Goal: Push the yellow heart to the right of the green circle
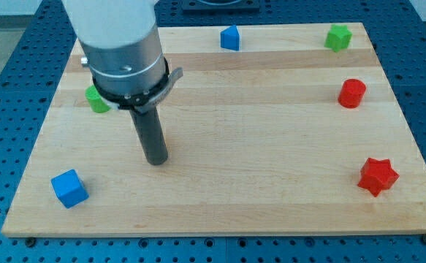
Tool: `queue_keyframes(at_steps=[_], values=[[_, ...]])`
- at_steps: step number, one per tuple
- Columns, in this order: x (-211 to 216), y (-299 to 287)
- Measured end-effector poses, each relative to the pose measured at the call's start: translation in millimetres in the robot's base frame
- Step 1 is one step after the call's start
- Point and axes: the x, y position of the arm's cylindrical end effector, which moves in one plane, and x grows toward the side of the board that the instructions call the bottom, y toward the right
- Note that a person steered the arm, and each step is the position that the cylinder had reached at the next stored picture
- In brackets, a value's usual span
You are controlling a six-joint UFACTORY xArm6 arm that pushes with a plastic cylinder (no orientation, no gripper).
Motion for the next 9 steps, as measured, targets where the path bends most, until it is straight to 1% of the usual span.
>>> queue_keyframes(at_steps=[1, 2, 3, 4, 5, 7, 9], values=[[-6, 16], [-25, 19], [-27, 13], [-5, 7], [-12, -6], [-55, -16], [-81, -31]])
